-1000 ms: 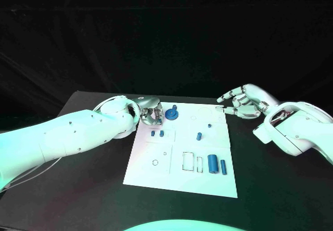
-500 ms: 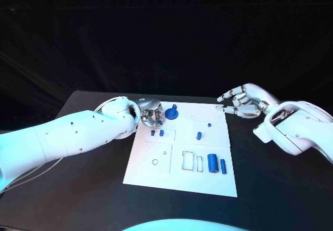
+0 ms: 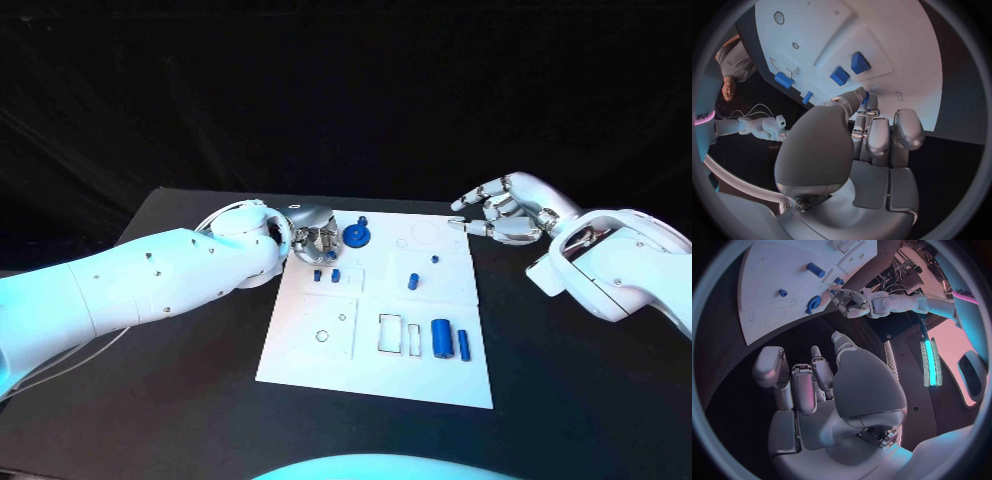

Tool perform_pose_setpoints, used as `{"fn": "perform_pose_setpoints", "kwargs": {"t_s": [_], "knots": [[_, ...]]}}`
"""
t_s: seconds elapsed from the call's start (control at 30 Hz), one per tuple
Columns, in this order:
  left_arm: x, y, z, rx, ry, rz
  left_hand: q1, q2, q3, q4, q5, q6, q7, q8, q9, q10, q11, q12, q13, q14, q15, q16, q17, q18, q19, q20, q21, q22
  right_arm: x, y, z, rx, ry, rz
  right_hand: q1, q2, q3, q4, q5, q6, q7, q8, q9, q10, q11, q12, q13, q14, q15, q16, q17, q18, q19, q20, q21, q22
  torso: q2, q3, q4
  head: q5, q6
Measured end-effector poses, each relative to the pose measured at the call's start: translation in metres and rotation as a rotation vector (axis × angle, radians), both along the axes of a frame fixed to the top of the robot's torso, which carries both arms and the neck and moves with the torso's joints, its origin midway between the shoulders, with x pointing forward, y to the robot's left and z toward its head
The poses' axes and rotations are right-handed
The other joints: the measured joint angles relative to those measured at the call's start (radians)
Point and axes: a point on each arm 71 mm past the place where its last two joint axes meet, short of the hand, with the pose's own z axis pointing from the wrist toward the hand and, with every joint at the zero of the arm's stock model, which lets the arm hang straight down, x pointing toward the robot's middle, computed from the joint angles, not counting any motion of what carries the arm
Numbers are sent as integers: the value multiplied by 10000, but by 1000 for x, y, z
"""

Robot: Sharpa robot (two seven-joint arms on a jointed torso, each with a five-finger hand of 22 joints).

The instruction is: Assemble the parts on the task board

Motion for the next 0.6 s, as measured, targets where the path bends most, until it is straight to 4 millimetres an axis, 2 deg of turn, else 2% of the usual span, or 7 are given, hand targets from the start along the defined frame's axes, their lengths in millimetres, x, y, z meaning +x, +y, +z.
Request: {"fn": "perform_pose_setpoints", "kwargs": {"t_s": [0.13, 0.17, 0.3, 0.6], "knots": [[0, 0, 0, 7, 14, 5, -107, 0, 0, 0, 0, 0, 0, -116, -6, 0, 0, -115, 1, 0, 0, 0, -55, 1, -38, 38, 0, -59, 0, 0, 0, 1, 0, 4, 0, 0, 0, 0, 0, 0, 0, 0, -8, 0, 0, 0, -1, 0, 0, 0, 0, 0, 0, 0, 0, 0, 0, -4, 1, -6, -5], [0, 0, -1, 15, 26, 6, -130, -22, 0, 0, 1, -138, 85, -251, -45, -5, 5, -199, -2, -8, 8, 0, -63, 0, -38, 37, 0, -59, 0, 0, 0, 1, 0, 4, 0, 0, 0, 0, 0, 0, 0, 0, -9, 0, 0, 0, -1, 0, 0, 0, 0, 0, 0, 0, 0, 0, 0, -4, 0, -6, -7], [0, 1, -2, 57, 86, 14, -138, -31, 0, 0, 5, -396, 144, -476, -150, -38, 38, -283, -13, -36, 36, 0, -94, 0, -73, 73, -42, -73, 0, 0, 0, 0, 0, 3, 0, 0, 0, 0, 0, 0, 0, 0, -8, 0, 0, 0, -1, 0, 0, 0, 0, 0, 0, 0, 0, 0, 0, -4, 0, -6, -9], [1, 2, -4, 143, 207, 76, -229, -110, 26, -26, 5, -520, 196, -628, -225, -74, 74, -423, -25, -70, 70, 0, -175, 0, -109, 109, -99, -142, 0, 0, 0, -1, 0, -3, 0, 0, 0, 0, 0, 0, 0, 0, -7, 0, 0, 0, -2, 0, 0, 0, 0, 0, 0, 0, 0, 0, -2, 0, -5, -7, 6]]}}
